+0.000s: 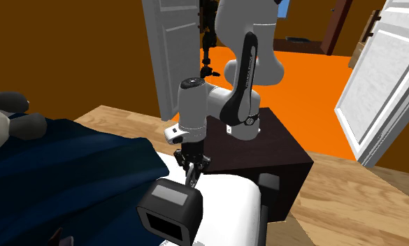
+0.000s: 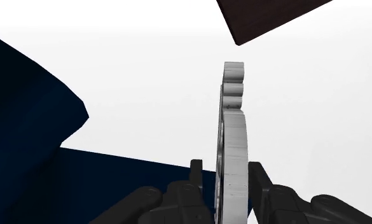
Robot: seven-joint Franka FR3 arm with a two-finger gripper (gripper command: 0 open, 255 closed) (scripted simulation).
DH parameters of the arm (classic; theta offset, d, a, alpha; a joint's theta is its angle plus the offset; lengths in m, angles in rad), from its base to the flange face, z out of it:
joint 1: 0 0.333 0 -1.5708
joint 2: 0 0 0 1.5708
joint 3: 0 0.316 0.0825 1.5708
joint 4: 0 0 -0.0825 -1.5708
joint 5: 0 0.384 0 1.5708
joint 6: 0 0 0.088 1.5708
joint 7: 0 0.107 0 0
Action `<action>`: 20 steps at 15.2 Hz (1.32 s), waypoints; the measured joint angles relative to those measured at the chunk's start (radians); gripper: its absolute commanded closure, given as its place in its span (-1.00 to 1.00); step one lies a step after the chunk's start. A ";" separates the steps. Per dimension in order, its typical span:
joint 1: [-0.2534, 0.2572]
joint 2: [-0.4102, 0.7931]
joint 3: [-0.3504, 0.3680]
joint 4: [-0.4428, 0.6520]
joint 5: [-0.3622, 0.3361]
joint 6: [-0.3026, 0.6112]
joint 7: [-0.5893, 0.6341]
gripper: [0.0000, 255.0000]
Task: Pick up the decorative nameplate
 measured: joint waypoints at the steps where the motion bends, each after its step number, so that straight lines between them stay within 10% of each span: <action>1: 0.000 0.001 0.000 0.000 0.001 0.000 -0.001 1.00; 8: 0.000 0.001 0.001 0.000 0.002 0.001 -0.001 1.00; 20: -0.051 -0.191 0.006 0.009 -0.252 -0.176 0.189 1.00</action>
